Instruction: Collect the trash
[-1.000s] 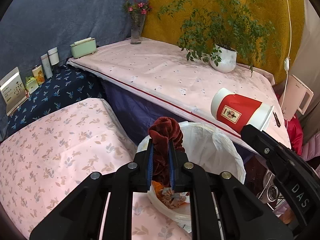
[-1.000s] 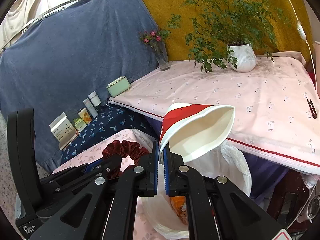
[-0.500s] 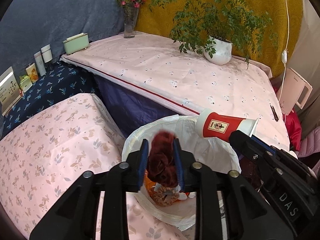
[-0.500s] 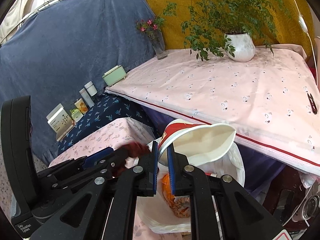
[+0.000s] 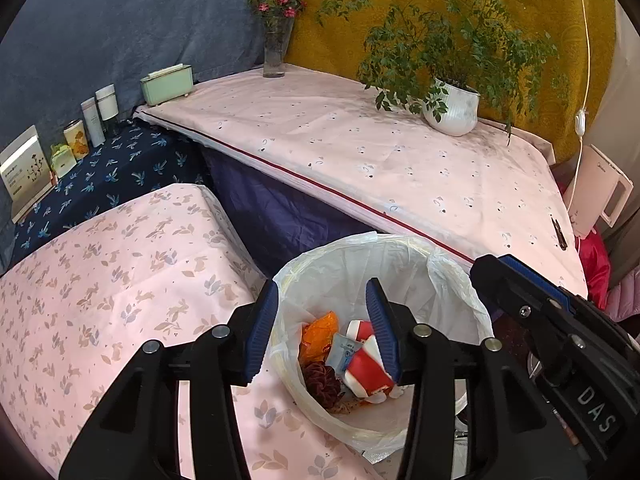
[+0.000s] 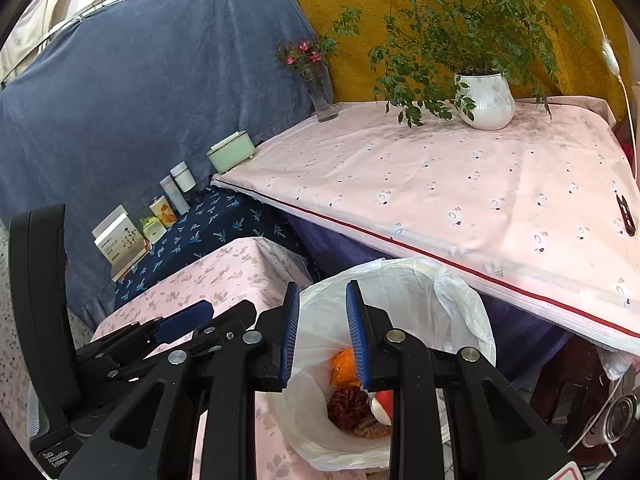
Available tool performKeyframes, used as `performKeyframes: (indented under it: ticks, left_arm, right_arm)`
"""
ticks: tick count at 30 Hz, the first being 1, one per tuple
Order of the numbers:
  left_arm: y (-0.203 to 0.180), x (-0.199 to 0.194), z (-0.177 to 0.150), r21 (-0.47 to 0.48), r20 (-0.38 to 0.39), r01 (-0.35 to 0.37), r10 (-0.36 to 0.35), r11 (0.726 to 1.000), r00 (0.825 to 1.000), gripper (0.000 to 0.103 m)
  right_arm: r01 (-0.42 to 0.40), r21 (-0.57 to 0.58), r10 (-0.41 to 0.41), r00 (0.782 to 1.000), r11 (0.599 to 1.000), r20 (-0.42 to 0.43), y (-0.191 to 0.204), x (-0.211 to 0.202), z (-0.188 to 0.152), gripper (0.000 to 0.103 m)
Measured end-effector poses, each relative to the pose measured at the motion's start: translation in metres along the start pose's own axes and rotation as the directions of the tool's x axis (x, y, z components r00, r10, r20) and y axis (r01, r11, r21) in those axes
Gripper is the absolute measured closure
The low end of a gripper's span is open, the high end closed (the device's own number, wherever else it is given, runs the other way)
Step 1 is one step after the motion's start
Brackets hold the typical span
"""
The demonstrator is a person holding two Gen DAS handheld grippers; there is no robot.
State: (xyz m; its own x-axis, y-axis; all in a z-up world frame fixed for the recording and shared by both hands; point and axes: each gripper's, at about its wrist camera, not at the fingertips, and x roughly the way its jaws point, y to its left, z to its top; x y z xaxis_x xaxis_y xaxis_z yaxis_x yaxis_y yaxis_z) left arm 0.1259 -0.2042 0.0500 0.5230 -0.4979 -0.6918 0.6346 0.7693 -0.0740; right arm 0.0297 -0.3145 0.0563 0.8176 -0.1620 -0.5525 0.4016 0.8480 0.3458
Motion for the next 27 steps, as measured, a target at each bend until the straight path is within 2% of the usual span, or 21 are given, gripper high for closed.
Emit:
performKeyframes:
  ticks: [8,12,16,23,27]
  left_arm:
    - [0.008,-0.004,-0.006,-0.018,0.000,-0.011,0.011,1.000,1.000,0.059]
    - [0.012,-0.006,-0.009,-0.031,0.006,-0.021,0.022,0.999,1.000,0.046]
    - [0.016,-0.008,-0.011,-0.038,0.005,-0.026,0.026,0.999,1.000,0.046]
    - [0.020,-0.011,-0.016,-0.044,0.006,-0.039,0.039,0.998,0.999,0.046]
    - [0.023,-0.013,-0.020,-0.047,0.012,-0.054,0.055,0.997,0.998,0.038]
  right_arm:
    - [0.004,-0.019,-0.004,1.000,1.000,-0.001,0.006,-0.003,-0.002,0.067]
    - [0.007,-0.029,-0.007,1.000,1.000,-0.001,0.009,-0.005,-0.003,0.062]
    - [0.012,-0.041,-0.012,1.000,0.999,-0.005,0.012,-0.006,-0.005,0.059]
    - [0.036,-0.075,-0.036,0.999,0.997,-0.002,0.016,-0.009,-0.010,0.048]
    - [0.044,-0.086,-0.045,0.999,0.995,-0.007,0.017,-0.011,-0.013,0.044]
